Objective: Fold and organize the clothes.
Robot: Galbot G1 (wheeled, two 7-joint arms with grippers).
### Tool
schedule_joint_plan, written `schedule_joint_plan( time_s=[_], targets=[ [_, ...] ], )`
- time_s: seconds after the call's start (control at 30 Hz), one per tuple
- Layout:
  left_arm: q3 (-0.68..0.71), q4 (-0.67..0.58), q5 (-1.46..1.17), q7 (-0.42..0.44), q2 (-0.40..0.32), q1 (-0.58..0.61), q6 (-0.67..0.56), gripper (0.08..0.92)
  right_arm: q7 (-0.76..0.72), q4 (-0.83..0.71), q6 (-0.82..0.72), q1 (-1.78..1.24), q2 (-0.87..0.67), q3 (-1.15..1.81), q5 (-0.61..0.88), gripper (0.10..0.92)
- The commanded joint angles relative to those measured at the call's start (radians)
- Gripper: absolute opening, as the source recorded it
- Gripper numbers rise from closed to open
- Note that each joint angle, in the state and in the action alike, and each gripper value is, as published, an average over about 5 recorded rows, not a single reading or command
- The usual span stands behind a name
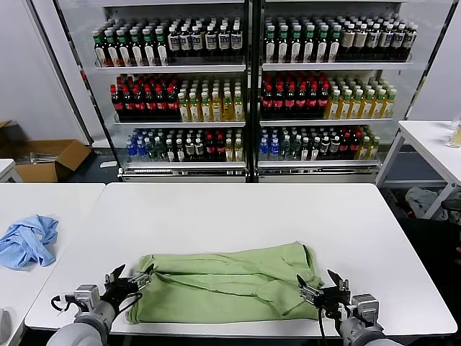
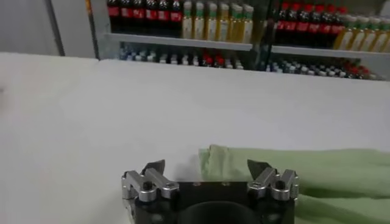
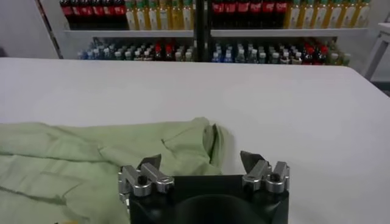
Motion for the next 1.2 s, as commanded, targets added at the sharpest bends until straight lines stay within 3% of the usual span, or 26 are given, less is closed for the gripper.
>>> schedule_joint_plan(
  time_s=[0.03,0.2,0.3,0.9,1.03,1.2],
  targets=[
    [0.049,-0.01,-0.06,-0.129,-0.036,-0.017,0.016,0.823,0.002,-0.003,0.0,-0.003,0.004,-0.001,-0.012,0.823],
    [0.062,-0.001,-0.06,-0.137,-0.045,-0.021,0.024,0.81,0.003,-0.007,0.0,0.0,0.005,-0.007,-0.015,0.823],
    [0.07,-0.004,-0.058,-0.135,-0.045,-0.014,0.026,0.748,0.003,-0.01,0.0,0.001,0.006,-0.01,-0.017,0.822],
    [0.104,-0.006,0.144,-0.09,-0.075,-0.024,0.025,0.211,0.005,-0.003,0.0,0.002,0.007,-0.033,-0.032,0.823],
    [0.057,-0.061,0.256,-0.087,-0.063,-0.01,0.05,0.117,0.006,0.0,0.0,0.003,0.002,-0.034,-0.034,0.823],
    [-0.103,-0.12,0.297,-0.08,-0.001,-0.001,0.113,0.096,0.007,0.003,-0.001,0.012,-0.004,-0.036,-0.034,0.823]
  ],
)
